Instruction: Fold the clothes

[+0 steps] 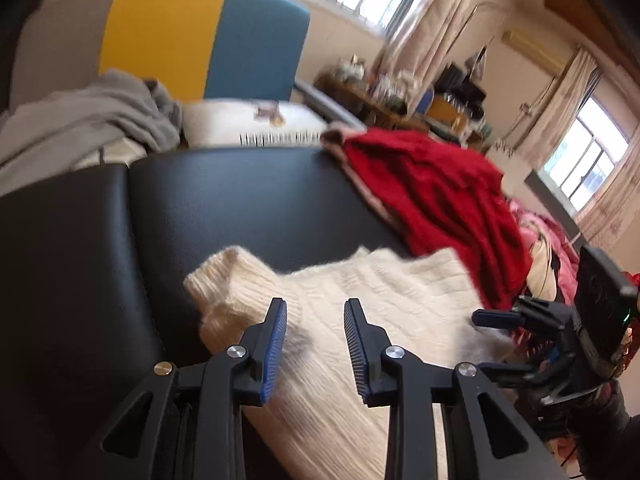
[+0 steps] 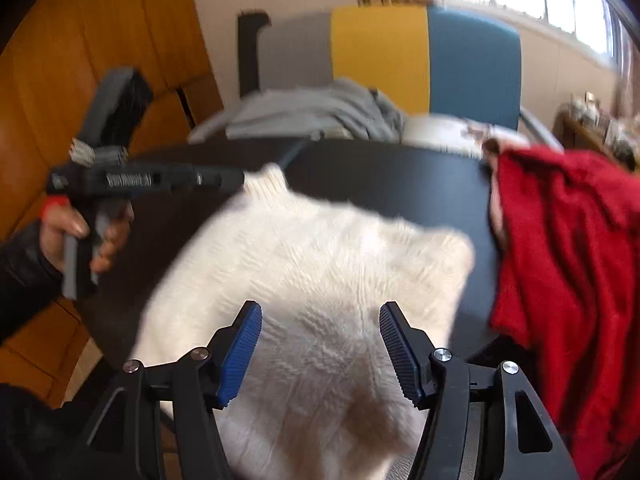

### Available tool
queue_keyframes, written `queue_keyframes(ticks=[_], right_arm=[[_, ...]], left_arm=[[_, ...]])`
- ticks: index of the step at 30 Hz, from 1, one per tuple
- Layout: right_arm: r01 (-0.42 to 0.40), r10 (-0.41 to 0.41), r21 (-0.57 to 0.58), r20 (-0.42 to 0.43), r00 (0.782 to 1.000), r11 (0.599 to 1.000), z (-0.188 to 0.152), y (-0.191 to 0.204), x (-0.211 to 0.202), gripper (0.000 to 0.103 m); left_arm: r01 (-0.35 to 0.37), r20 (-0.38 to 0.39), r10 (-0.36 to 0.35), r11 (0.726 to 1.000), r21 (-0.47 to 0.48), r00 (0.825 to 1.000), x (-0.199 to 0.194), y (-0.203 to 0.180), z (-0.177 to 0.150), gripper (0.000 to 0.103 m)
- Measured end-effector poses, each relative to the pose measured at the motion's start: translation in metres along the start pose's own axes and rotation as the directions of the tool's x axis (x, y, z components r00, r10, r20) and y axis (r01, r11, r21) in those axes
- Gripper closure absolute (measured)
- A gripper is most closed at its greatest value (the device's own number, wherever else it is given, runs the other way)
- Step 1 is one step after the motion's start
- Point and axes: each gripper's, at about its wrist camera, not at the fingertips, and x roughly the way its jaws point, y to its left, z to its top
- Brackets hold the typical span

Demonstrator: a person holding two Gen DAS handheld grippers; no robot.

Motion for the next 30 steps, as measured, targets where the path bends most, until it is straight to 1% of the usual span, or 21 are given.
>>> queue_keyframes(ticks=[1, 2, 3, 4, 5, 7, 9, 11, 15, 16, 18, 20, 22, 25, 26, 29, 30], right_arm=[[0.016, -0.016, 0.022, -0.019, 1.0, 1.0, -0.008, -0.006, 0.007, 0.038], [-0.001, 0.001, 0.067, -0.009, 1.0, 0.998, -0.019, -0.015, 0.01, 0.038], [-0.045, 0.042, 0.131, 0.027, 0.999, 0.99, -0.033, -0.027, 0.008, 0.037], [-0.091, 0.08, 0.187, 0.065, 0.995, 0.978, -0.045, -0.037, 0.007, 0.036], [-0.116, 0.098, 0.215, 0.09, 0.991, 0.97, -0.051, -0.042, 0.007, 0.036], [-0.134, 0.11, 0.236, 0.113, 0.988, 0.962, -0.055, -0.045, 0.008, 0.036], [-0.12, 0.1, 0.226, 0.101, 0.99, 0.967, -0.052, -0.042, 0.008, 0.036], [-0.117, 0.1, 0.208, 0.091, 0.991, 0.971, -0.049, -0.041, 0.008, 0.035], [-0.118, 0.1, 0.21, 0.096, 0.99, 0.971, -0.051, -0.041, 0.006, 0.035], [-0.115, 0.096, 0.212, 0.097, 0.991, 0.971, -0.052, -0.041, 0.004, 0.034], [-0.118, 0.097, 0.219, 0.103, 0.99, 0.968, -0.053, -0.042, 0.002, 0.033], [-0.121, 0.099, 0.226, 0.108, 0.989, 0.967, -0.053, -0.042, 0.001, 0.032], [-0.123, 0.099, 0.235, 0.11, 0.989, 0.964, -0.052, -0.042, 0.0, 0.03], [-0.121, 0.097, 0.246, 0.108, 0.989, 0.962, -0.048, -0.043, -0.005, 0.027], [-0.122, 0.097, 0.248, 0.109, 0.989, 0.961, -0.046, -0.042, -0.01, 0.026], [-0.128, 0.101, 0.253, 0.118, 0.988, 0.959, -0.041, -0.041, -0.026, 0.017], [-0.14, 0.11, 0.263, 0.126, 0.986, 0.955, -0.042, -0.044, -0.033, 0.012]], left_arm=[[-0.023, -0.057, 0.023, 1.0, -0.013, 0.998, 0.016, 0.006, -0.002, 0.073], [-0.052, -0.127, 0.047, 0.998, -0.034, 0.991, 0.035, 0.013, -0.005, 0.073], [-0.049, -0.138, 0.04, 0.997, -0.06, 0.99, 0.045, 0.019, -0.008, 0.071], [-0.029, -0.114, 0.02, 0.996, -0.082, 0.993, 0.047, 0.023, -0.011, 0.071], [-0.022, -0.1, 0.012, 0.995, -0.096, 0.995, 0.047, 0.024, -0.011, 0.071], [-0.04, -0.091, 0.031, 0.994, -0.097, 0.995, 0.048, 0.022, -0.012, 0.071], [-0.054, -0.081, 0.047, 0.995, -0.087, 0.996, 0.048, 0.02, -0.013, 0.071], [-0.048, -0.077, 0.039, 0.991, -0.121, 0.996, 0.046, 0.023, -0.013, 0.071], [-0.031, -0.01, 0.03, 0.983, -0.183, 0.999, 0.022, 0.024, -0.014, 0.072], [-0.022, 0.011, 0.025, 0.981, -0.193, 1.0, 0.012, 0.023, -0.016, 0.07], [0.022, 0.048, -0.012, 0.977, -0.213, 0.999, -0.007, 0.024, -0.024, 0.067], [0.079, 0.072, -0.063, 0.967, -0.243, 0.995, -0.023, 0.028, -0.035, 0.06], [0.111, 0.087, -0.091, 0.956, -0.27, 0.992, -0.034, 0.033, -0.046, 0.054], [0.167, 0.071, -0.152, 0.934, -0.315, 0.986, -0.039, 0.039, -0.068, 0.048], [0.185, 0.065, -0.174, 0.926, -0.33, 0.983, -0.04, 0.041, -0.075, 0.047], [0.239, 0.076, -0.227, 0.902, -0.359, 0.971, -0.034, 0.042, -0.085, 0.046], [0.257, 0.081, -0.244, 0.894, -0.368, 0.966, -0.031, 0.042, -0.088, 0.045]])
